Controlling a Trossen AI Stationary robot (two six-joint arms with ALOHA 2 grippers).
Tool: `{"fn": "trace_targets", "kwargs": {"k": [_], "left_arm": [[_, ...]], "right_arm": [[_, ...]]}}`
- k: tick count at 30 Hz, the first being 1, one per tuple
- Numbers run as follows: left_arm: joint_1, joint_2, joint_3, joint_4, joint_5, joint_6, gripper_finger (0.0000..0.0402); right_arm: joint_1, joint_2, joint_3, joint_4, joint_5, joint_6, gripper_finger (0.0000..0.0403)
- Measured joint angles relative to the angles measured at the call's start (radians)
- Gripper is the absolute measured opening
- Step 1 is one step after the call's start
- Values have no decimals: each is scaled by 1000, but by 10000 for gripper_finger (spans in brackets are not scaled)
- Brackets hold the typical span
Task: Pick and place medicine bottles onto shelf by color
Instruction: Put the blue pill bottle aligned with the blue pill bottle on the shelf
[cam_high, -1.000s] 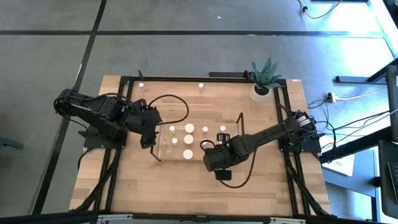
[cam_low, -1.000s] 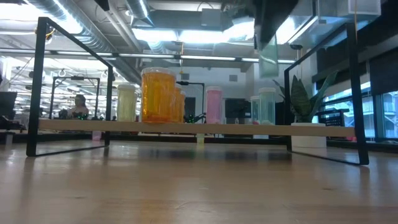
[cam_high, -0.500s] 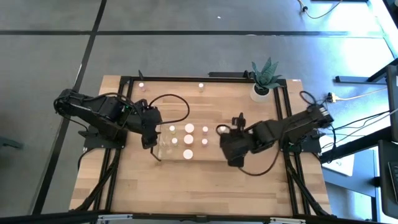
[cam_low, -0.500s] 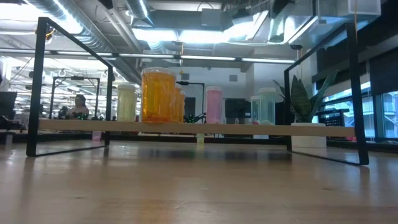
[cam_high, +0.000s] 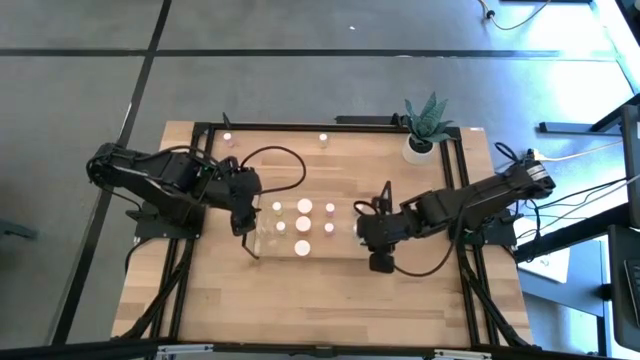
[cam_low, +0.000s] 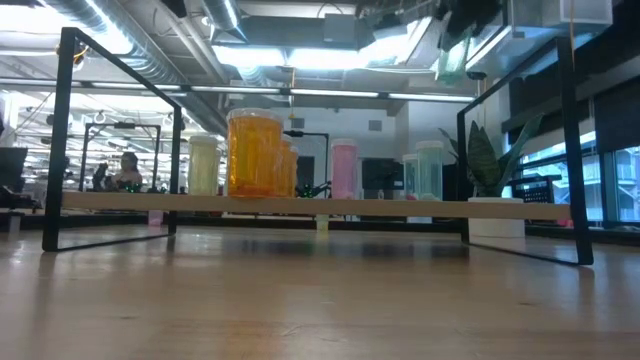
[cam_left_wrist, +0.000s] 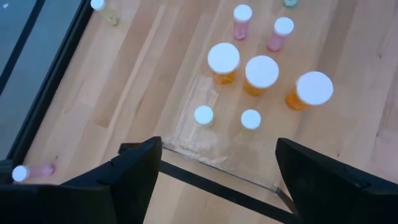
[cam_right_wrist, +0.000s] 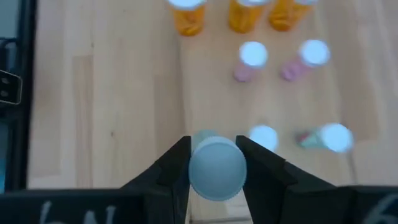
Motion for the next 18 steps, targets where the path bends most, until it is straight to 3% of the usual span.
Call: {"fn": "trace_targets", "kwargs": {"k": [18], "left_arm": [[11,0,0,1,1,2,309]], "right_arm": [[-15,200,-1,91,-58,-98,121]]}}
